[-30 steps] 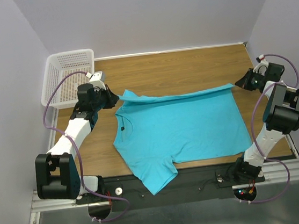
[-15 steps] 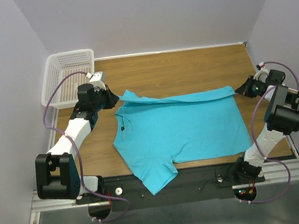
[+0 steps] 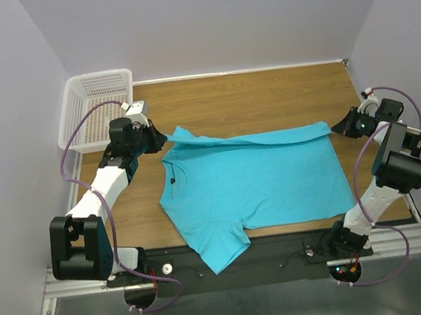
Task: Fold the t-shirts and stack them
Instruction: Fold the tshirt
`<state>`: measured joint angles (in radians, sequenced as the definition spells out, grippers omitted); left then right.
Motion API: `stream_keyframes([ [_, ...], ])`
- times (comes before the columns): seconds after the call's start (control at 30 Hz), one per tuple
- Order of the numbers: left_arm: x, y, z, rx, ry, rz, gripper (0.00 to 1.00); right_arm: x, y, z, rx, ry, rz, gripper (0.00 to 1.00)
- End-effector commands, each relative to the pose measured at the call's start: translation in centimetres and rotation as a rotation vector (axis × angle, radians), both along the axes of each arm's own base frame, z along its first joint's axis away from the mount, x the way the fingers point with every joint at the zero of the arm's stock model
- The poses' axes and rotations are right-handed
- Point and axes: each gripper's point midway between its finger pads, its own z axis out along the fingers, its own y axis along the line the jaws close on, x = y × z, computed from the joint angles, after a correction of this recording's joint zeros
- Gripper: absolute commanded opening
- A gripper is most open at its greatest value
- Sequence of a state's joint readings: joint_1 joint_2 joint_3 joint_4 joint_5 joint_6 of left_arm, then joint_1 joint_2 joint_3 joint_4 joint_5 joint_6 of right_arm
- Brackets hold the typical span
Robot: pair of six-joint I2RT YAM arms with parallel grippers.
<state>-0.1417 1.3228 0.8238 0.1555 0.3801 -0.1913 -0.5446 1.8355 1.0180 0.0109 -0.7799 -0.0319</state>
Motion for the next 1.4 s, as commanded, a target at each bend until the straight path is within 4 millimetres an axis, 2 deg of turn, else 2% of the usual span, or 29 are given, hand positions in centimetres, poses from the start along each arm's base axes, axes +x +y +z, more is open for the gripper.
stream_keyframes([
  [0.0, 0.1, 0.5, 0.6, 0.013, -0.034, 0.015, 0.0, -0.3, -0.4, 3.2, -0.042, -0.097, 0.024, 0.01],
  [0.2, 0.1, 0.6, 0.6, 0.013, -0.032, 0.017, 0.0, -1.3, -0.2, 3.5, -0.05, -0.11, 0.035, 0.0],
  [0.77, -0.1, 0.5, 0.6, 0.016, -0.035, 0.008, 0.0, -2.6, 0.1, 0.7, -0.014, -0.025, 0.046, 0.01],
  [1.13, 0.0, 0.6, 0.5, 0.019, -0.029, 0.014, 0.0, -3.3, 0.2, 0.3, -0.021, -0.01, 0.057, 0.01],
  [1.37, -0.1, 0.6, 0.3, 0.022, -0.024, 0.009, 0.0, -3.4, -0.3, -0.7, -0.027, 0.022, 0.04, 0.01],
])
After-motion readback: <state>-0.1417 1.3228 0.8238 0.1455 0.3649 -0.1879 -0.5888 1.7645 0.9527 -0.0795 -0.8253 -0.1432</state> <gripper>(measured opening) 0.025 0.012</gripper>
